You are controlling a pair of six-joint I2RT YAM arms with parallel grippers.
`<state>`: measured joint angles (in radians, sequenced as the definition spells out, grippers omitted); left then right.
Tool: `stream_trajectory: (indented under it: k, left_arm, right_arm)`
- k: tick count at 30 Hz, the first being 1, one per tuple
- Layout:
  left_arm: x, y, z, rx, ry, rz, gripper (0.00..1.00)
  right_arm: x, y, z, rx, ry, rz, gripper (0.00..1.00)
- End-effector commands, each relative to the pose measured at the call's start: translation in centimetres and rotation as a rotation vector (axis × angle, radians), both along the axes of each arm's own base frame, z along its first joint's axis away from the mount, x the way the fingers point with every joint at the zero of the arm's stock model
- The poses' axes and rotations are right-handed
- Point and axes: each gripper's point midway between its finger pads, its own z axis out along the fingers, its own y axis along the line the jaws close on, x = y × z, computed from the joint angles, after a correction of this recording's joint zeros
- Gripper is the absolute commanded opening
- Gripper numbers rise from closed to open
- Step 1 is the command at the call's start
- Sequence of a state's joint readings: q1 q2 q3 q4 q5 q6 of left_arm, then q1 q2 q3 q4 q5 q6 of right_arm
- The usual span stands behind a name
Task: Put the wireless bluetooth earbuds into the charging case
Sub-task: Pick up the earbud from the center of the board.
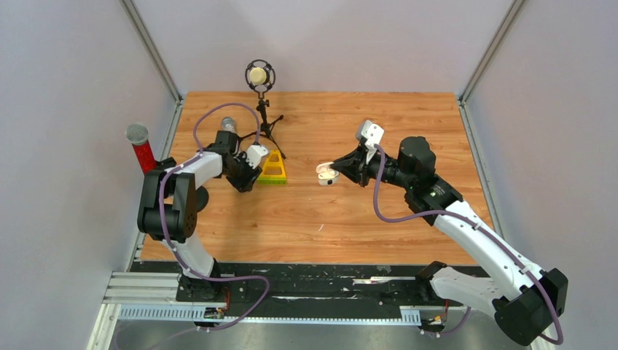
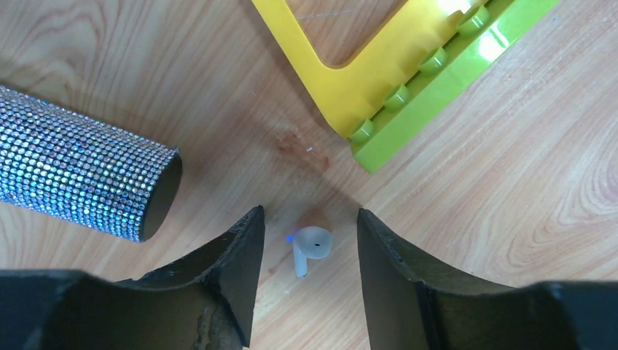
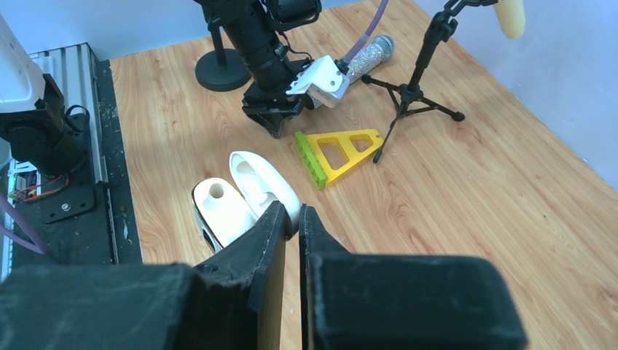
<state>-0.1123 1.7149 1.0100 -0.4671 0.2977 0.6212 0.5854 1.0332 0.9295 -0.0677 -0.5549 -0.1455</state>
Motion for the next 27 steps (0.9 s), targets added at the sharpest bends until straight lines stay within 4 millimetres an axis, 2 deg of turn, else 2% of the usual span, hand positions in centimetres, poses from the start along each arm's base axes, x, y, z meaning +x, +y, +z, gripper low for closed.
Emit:
stream_trajectory:
  k: [1, 9, 13, 17, 22, 24, 27]
  left_arm:
    - [0.1, -0.7, 0.7, -0.036, 0.001, -0.058, 0.53]
    - [-3.5, -1.5, 1.5, -0.109, 0.088, -0.002, 0.49]
    - [-4.2, -1.5, 2.0, -0.118, 0.099, 0.048, 0.51]
    - [-3.3, -0.9, 2.6, -0.107, 0.052, 0.092, 0.59]
    - [-0.6, 0.6, 2.6, -0.029, -0.079, 0.054, 0.70]
    - [-0.2, 1.0, 2.1, 0.007, -0.111, 0.003, 0.74]
    - [-0.8, 0.8, 1.2, 0.010, -0.082, -0.052, 0.74]
  right_arm:
    - [0.6, -0.2, 0.7, -0.002, -0.043, -0.024, 0.00]
    - [0.6, -0.1, 0.5, -0.006, -0.036, -0.018, 0.00]
    - [0.4, -0.2, 0.7, -0.002, -0.040, -0.014, 0.00]
    - [0.2, -0.2, 0.9, 0.001, -0.045, -0.009, 0.00]
    - [0.0, -0.2, 1.0, 0.002, -0.044, -0.001, 0.00]
    - [0.0, -0.2, 1.1, 0.002, -0.044, -0.001, 0.00]
    - [0.0, -0.3, 1.0, -0.001, -0.042, -0.007, 0.00]
